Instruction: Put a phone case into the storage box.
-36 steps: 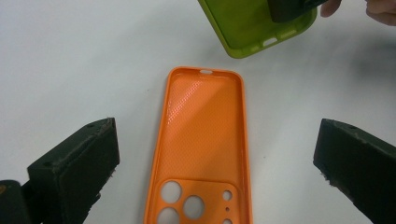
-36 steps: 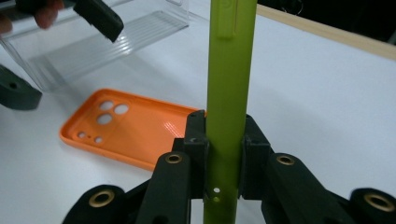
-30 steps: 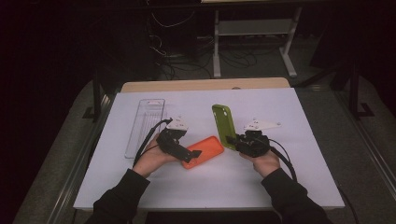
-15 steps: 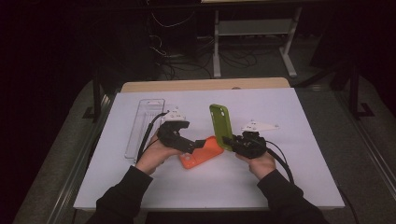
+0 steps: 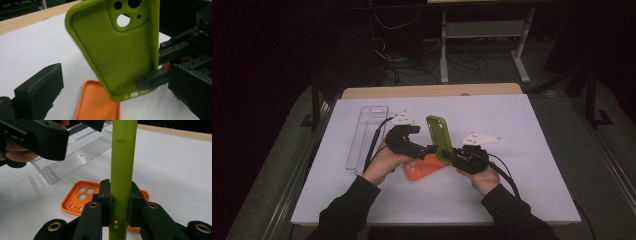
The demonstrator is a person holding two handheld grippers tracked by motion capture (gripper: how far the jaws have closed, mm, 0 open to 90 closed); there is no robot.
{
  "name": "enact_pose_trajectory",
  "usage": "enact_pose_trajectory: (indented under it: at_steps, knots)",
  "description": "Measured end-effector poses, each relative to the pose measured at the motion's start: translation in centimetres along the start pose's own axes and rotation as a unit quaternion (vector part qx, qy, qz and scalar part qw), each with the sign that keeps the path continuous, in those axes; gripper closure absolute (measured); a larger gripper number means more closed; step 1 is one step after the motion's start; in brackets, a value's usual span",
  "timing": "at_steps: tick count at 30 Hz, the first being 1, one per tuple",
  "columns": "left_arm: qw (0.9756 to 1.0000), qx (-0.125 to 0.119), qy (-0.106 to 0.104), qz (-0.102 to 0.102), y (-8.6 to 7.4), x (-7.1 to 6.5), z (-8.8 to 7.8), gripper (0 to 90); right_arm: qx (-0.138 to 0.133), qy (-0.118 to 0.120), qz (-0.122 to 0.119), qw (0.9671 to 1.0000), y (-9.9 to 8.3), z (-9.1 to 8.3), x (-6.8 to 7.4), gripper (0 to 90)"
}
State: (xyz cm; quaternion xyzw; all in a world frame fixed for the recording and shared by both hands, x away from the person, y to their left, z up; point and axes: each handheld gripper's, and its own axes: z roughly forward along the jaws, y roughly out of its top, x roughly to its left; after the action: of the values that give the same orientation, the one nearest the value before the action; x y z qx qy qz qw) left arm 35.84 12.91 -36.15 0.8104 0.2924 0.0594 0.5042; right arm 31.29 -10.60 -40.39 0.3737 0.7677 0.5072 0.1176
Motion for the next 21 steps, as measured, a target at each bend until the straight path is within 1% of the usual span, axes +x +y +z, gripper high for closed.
enact_pose_trajectory:
  at_steps: [1,4,6,8,10,13,14,15,16,17,19,20,21]
  knots:
    - [1.0000,-0.003,0.000,-0.003,0.0,-0.1,0.1,0.0,0.000,0.001,-0.004,1.0000,0.0,0.1,0.1,75.7]
    - [1.0000,-0.004,-0.002,-0.002,0.1,-0.1,0.2,0.0,0.000,0.003,-0.001,1.0000,0.0,0.2,0.4,75.6]
    - [1.0000,-0.007,-0.004,-0.006,0.2,-0.1,0.3,0.0,0.000,0.005,-0.004,1.0000,0.0,0.2,0.5,75.7]
    - [0.9999,-0.008,-0.006,-0.006,0.2,-0.2,0.4,0.0,-0.001,0.006,-0.009,0.9999,0.0,0.3,0.6,75.7]
    - [0.9999,-0.008,-0.006,-0.004,0.2,-0.2,0.5,0.0,-0.001,0.007,-0.004,1.0000,0.0,0.4,0.9,75.7]
    - [0.9998,-0.010,-0.009,-0.011,0.1,-0.1,0.7,0.0,-0.002,0.010,-0.008,0.9999,0.0,0.5,1.1,75.7]
    - [0.9999,-0.011,-0.008,-0.010,0.1,-0.1,0.8,0.0,-0.001,0.011,-0.009,0.9999,0.0,0.6,1.2,75.6]
    - [0.9999,-0.012,-0.008,-0.004,0.2,0.0,0.8,0.0,-0.002,0.012,-0.010,0.9999,0.0,0.6,1.3,75.7]
    - [0.9998,-0.014,-0.009,-0.009,0.1,-0.1,0.9,0.0,-0.001,0.014,-0.010,0.9999,0.0,0.7,1.4,75.6]
    - [0.9998,-0.016,-0.009,-0.010,0.1,-0.2,1.0,0.0,-0.001,0.016,-0.010,0.9998,0.0,0.7,1.6,75.6]
    - [0.9998,-0.016,-0.009,-0.003,0.1,-0.1,1.1,0.0,-0.005,0.016,-0.016,0.9997,0.0,0.8,1.8,75.7]
    - [0.9998,-0.019,-0.008,-0.006,0.1,-0.1,1.2,0.0,-0.006,0.019,-0.015,0.9997,0.0,0.8,1.9,75.7]
    - [0.9996,-0.020,-0.009,-0.017,0.0,-0.2,1.3,0.0,-0.006,0.019,-0.013,0.9997,0.0,0.8,2.0,75.6]
